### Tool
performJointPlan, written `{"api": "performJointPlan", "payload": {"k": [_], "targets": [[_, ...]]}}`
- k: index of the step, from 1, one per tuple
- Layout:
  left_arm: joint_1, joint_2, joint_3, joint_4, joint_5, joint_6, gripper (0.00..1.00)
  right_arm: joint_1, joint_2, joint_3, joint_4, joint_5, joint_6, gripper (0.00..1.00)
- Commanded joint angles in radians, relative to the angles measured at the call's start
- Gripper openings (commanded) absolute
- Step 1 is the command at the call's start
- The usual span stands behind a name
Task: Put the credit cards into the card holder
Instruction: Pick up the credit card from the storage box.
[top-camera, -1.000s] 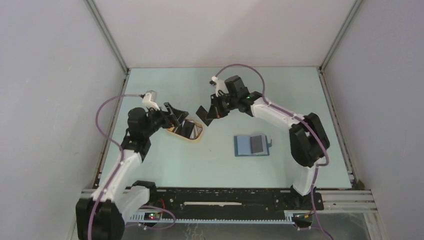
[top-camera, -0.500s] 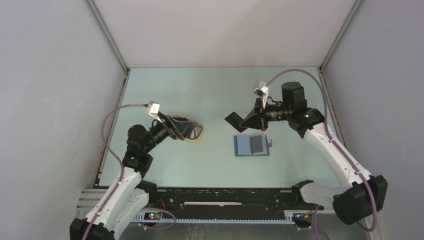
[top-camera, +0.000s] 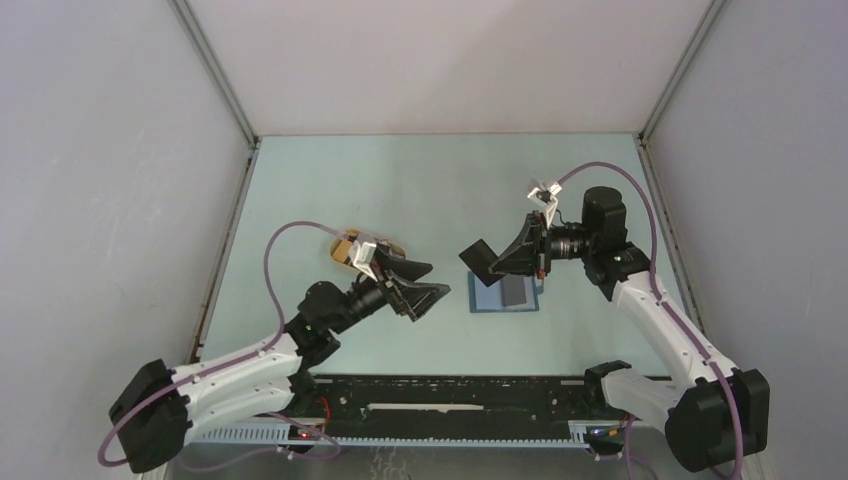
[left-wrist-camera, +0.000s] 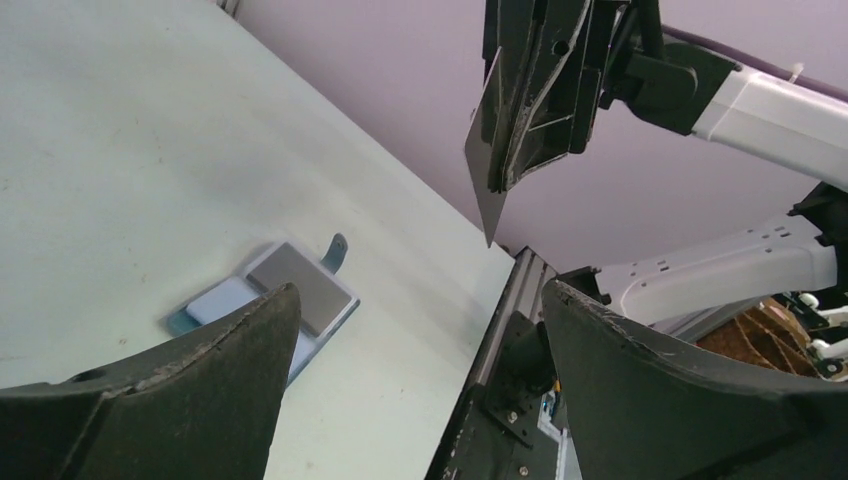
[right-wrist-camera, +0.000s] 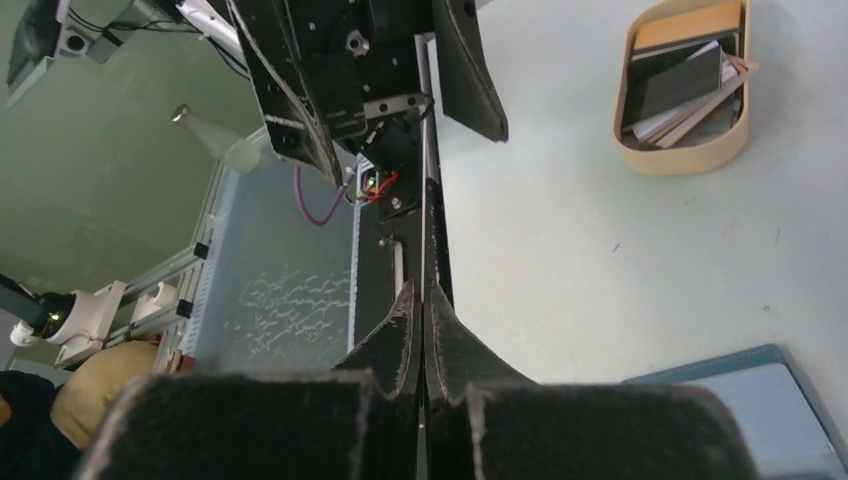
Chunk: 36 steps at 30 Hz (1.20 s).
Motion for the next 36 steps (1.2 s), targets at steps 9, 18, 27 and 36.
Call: {"api": "performJointPlan", "payload": {"k": [9,18,27,36], "targets": [[-0.058,0.274,0.034,0.572,-0.12,-0.077,0.87,0.044,0.028,-0.001,0.202,-0.061,0.202,0.0],[-0.059,0.395,0.112,0.649,-0.045,-0.143,0.59,0.064,0.066,-0.001,0.201,-0.053,0.195,0.0],[-0.056,0.471,0.172,0.667,0.022,-0.162,0.04,0.049,0.059,-0.001,0.171,-0.026,0.162,0.0],[0.067,0.471,0.191,0.549,0.255,-0.278,0.0,0.044,0.048,0.084,-0.155,-0.084,-0.174,0.68]]}}
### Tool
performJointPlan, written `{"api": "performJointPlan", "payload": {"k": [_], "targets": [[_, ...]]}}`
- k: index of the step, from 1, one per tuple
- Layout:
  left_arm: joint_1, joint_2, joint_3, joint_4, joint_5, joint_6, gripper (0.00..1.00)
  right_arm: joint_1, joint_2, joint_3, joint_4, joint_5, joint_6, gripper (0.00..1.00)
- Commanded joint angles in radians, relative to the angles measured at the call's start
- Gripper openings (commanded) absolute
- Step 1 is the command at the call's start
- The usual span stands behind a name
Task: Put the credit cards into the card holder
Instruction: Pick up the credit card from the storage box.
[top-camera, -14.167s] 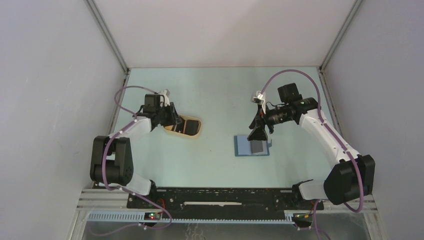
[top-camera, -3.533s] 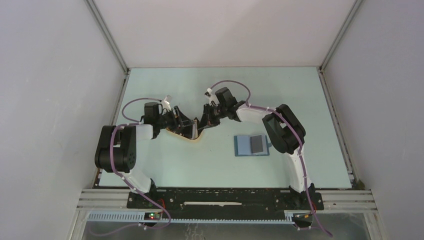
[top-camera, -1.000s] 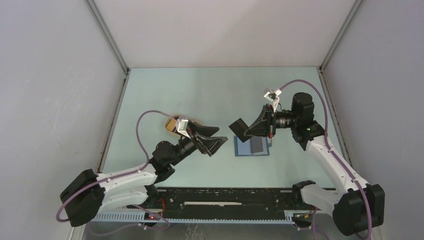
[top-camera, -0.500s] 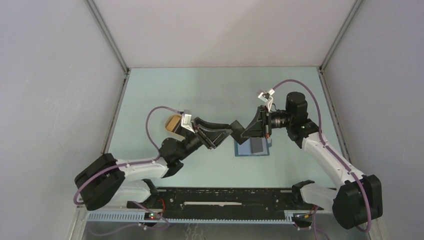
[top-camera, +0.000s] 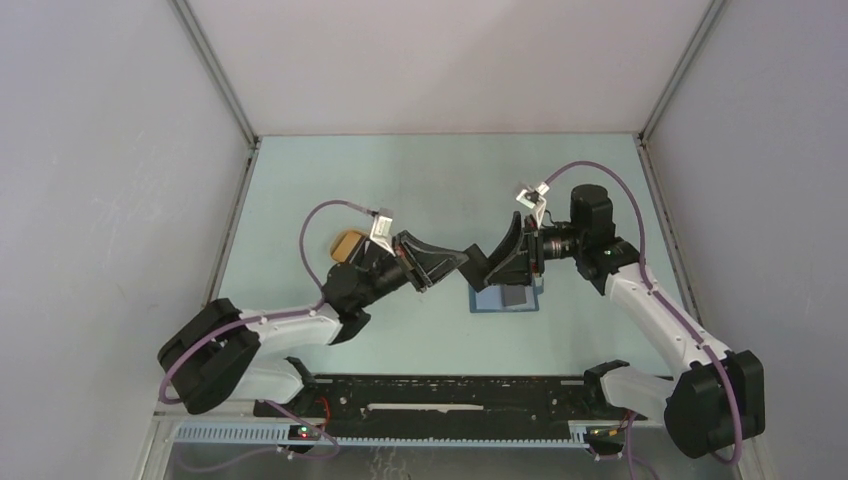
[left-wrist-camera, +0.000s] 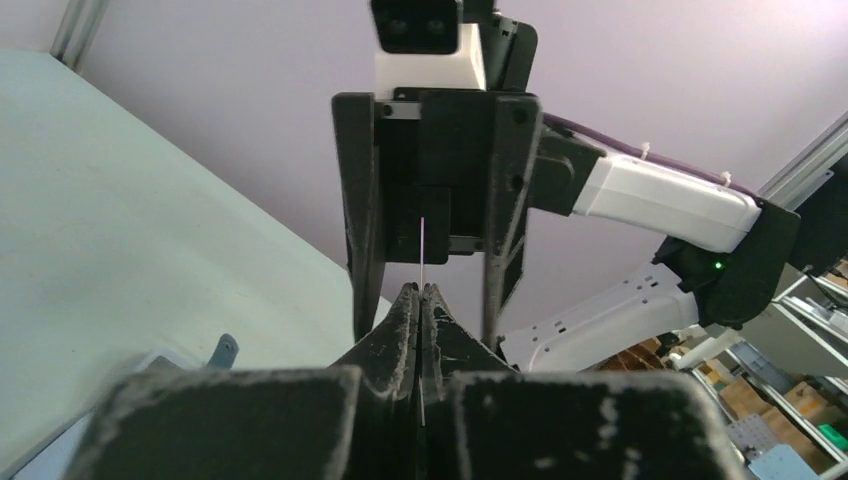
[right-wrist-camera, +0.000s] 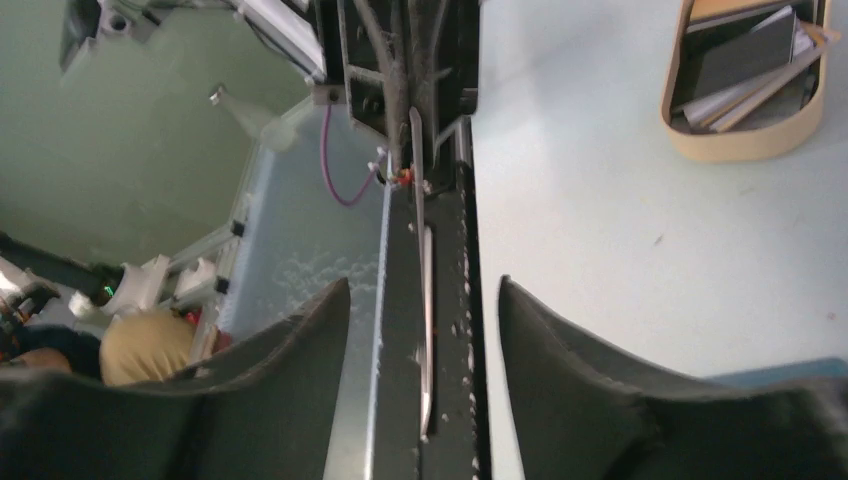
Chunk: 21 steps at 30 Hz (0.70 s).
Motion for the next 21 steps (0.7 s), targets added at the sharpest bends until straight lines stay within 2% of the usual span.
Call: {"api": "performJointPlan", "payload": {"k": [1,2,4,9,11,14,17,21], "targets": [[0.099,-0.012,0.056,-0.069,0.229,-0.093,0.0,-0.004,-0.02,0.134,-0.407,-0.018,-0.416,0.75],[0.125,-0.022,0.06,-0.106,0.28,-0.096,0.0,-0.006,-0.022,0.177,-0.529,0.013,-0.553,0.8],[0.166,-0.052,0.084,-0.259,0.367,-0.066,0.0,-0.005,-0.044,0.218,-0.65,0.098,-0.702,0.87],[0.219,-0.098,0.246,-0.882,0.439,0.224,0.0,-0.005,-0.111,0.18,-0.711,0.246,-0.888,0.93],[0.231,-0.065,0.313,-1.022,0.47,0.296,0.0,-0.008,-0.117,0.154,-0.729,0.257,-0.942,0.93],[0.243,0.026,0.372,-1.074,0.523,0.312,0.0,-0.017,-0.098,0.139,-0.79,0.242,-1.033,0.92],[0.244,0.111,0.383,-1.008,0.535,0.275,0.0,-0.026,-0.074,0.133,-0.823,0.293,-1.074,0.89],[0.245,0.245,0.432,-0.933,0.554,0.203,0.0,-0.031,-0.034,0.108,-0.766,0.394,-1.05,0.8]]}}
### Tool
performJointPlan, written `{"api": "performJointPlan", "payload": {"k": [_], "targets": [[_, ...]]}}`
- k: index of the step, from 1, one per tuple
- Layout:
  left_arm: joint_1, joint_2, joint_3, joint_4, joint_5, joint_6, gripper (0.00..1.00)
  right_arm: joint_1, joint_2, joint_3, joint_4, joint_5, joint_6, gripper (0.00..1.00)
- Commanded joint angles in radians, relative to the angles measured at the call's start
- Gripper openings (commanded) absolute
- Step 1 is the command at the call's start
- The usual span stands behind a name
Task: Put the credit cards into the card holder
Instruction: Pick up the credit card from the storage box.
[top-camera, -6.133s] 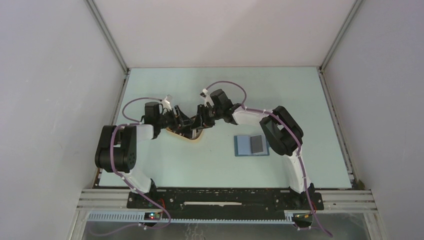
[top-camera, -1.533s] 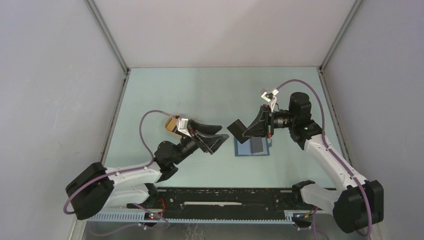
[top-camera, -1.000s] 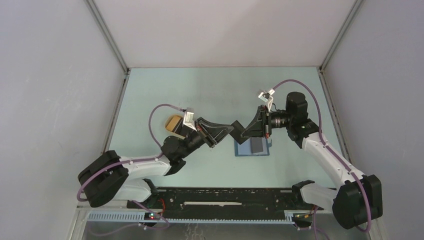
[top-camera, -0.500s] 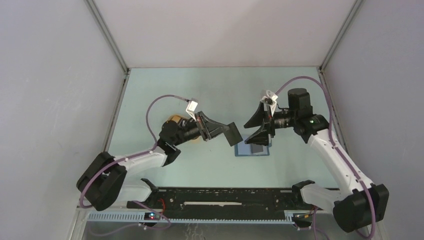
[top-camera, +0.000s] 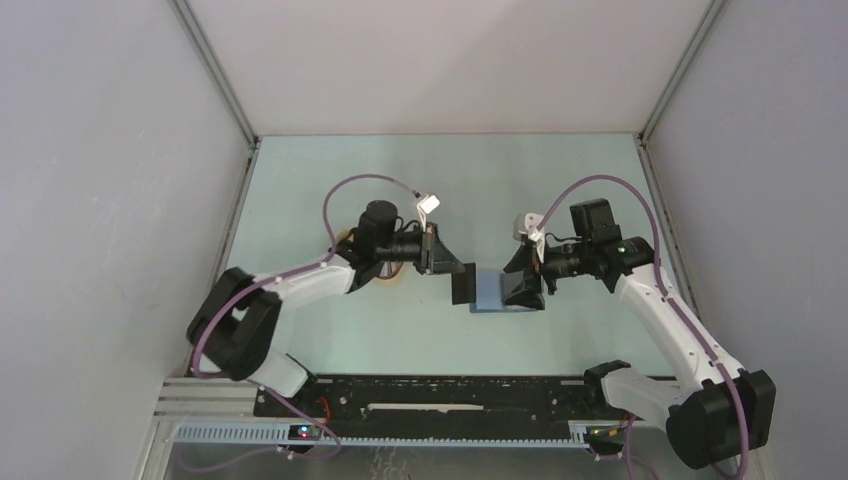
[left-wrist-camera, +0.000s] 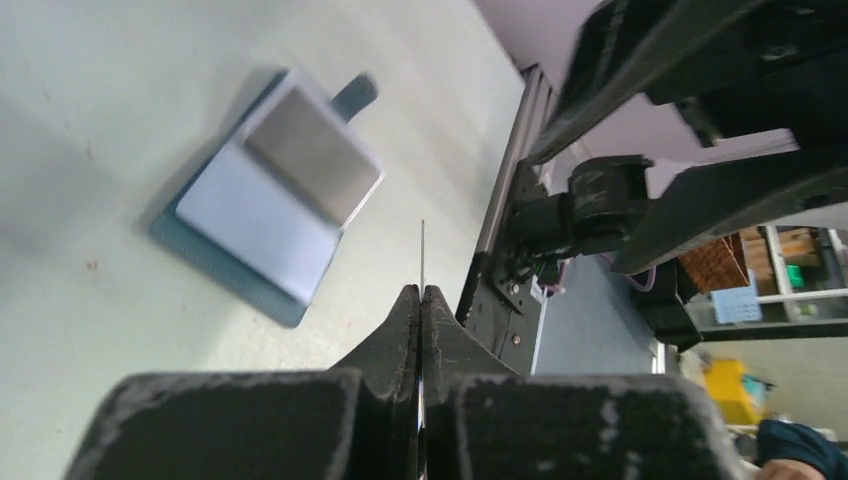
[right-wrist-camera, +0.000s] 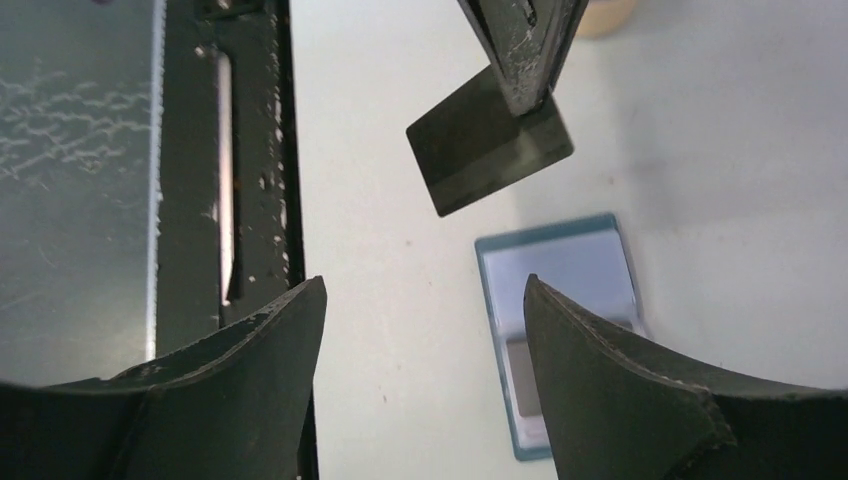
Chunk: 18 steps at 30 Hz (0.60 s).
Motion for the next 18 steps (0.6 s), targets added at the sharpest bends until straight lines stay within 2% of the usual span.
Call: {"api": "performJointPlan", "payload": {"k": [1,6,8,11,18], "targets": [[0.007,0.135,0.092,0.003,0.064,-0.04,0.0,-0.014,0.043,-0.015,0.02,0.116,-0.026,0.78],[0.007,0.263,0.16,0.095,0.062,-0.121,0.0,-0.049,0.099,-0.008,0.066,0.146,0.085,0.73],[0.007,0.307,0.158,0.181,0.044,-0.177,0.0,-0.097,0.14,-0.005,0.063,0.102,0.114,0.65],[0.008,0.376,0.149,0.354,0.047,-0.285,0.0,-0.165,0.228,0.004,0.043,0.055,0.132,0.48],[0.004,0.48,0.186,0.42,0.022,-0.333,0.0,-0.09,0.307,0.016,0.099,0.261,0.162,0.34]]}}
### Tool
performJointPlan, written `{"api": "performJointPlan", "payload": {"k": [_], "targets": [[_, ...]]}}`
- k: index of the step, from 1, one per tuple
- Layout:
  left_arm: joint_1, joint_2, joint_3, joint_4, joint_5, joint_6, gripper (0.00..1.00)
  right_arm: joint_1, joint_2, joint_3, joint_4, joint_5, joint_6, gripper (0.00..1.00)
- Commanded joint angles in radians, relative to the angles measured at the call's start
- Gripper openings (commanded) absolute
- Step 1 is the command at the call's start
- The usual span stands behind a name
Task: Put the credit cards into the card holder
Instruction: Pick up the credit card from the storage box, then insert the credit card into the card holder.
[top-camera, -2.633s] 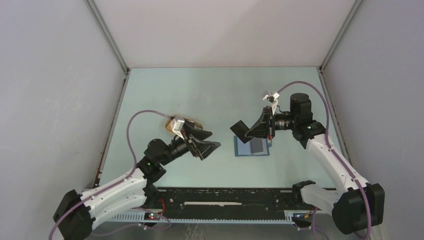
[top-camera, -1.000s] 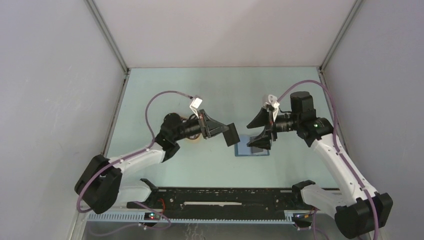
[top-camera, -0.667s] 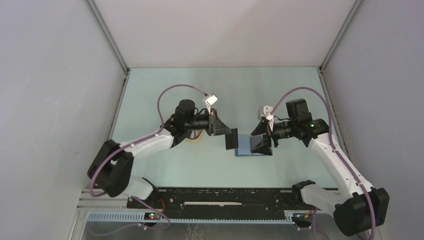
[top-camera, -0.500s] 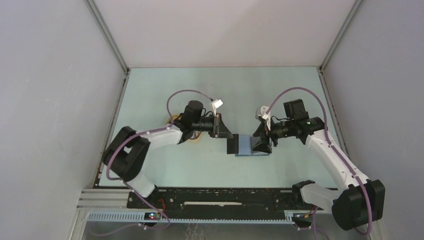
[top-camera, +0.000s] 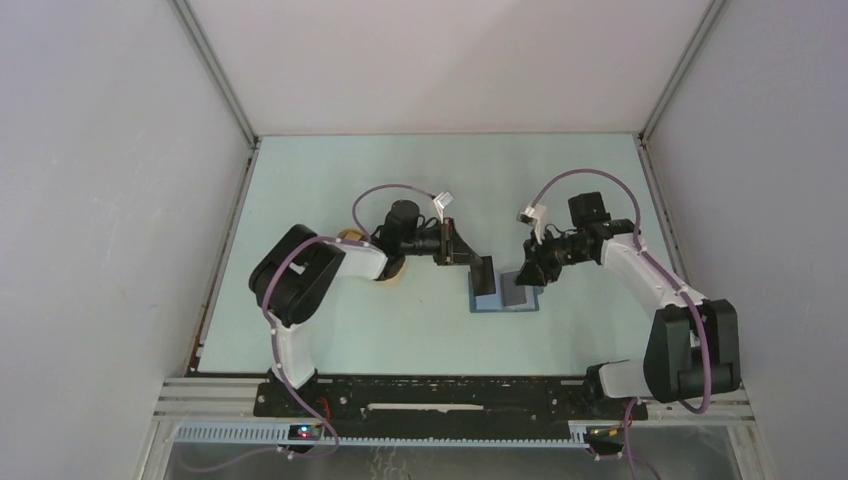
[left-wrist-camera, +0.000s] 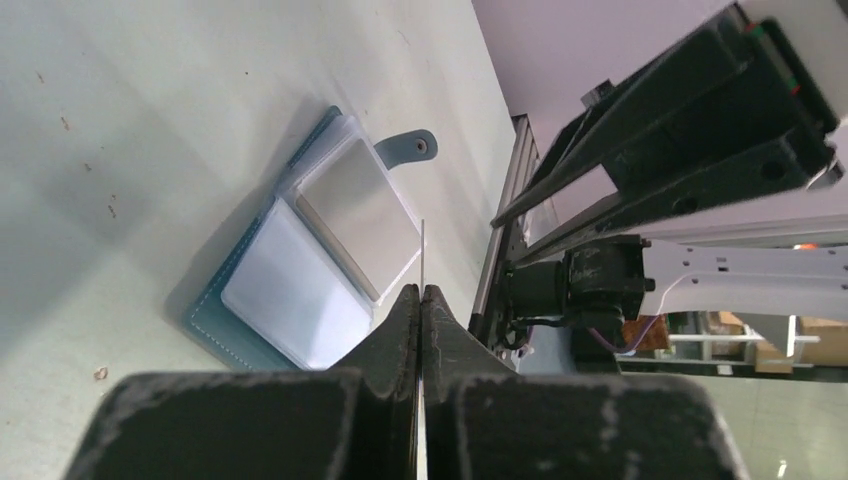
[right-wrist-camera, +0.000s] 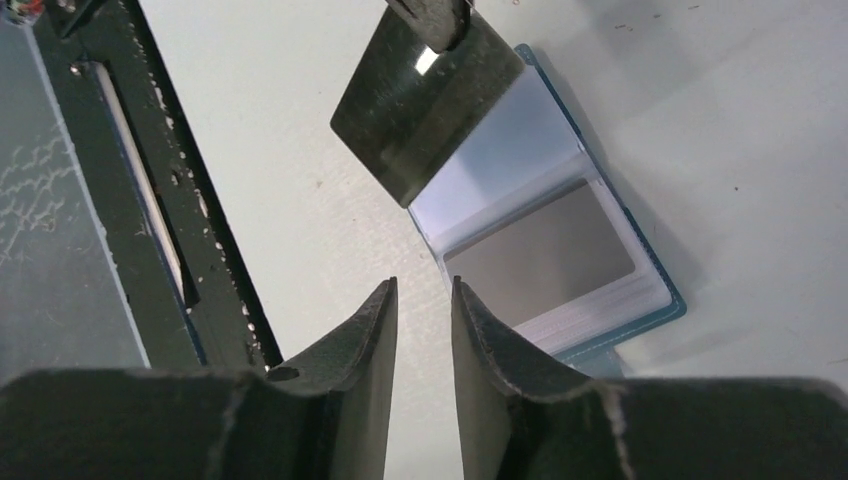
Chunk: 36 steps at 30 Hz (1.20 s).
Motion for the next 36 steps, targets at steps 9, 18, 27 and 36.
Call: {"api": "performJointPlan", "payload": {"k": [9,18,27,36], "targets": [[-0.021,0.112,0.072,0.163,-0.062,-0.081,0.0,0.104,0.156,0.107,-0.033,0.209,0.011,0.13],[-0.031,0.146,0.008,0.309,-0.13,-0.131,0.0,0.112,0.229,0.129,-0.06,0.233,0.006,0.07],[-0.041,0.14,-0.04,0.318,-0.199,-0.103,0.0,0.11,0.264,0.129,-0.06,0.269,0.017,0.07],[-0.063,0.141,-0.055,0.261,-0.253,-0.076,0.0,0.106,0.293,0.129,-0.059,0.32,0.031,0.06]]}}
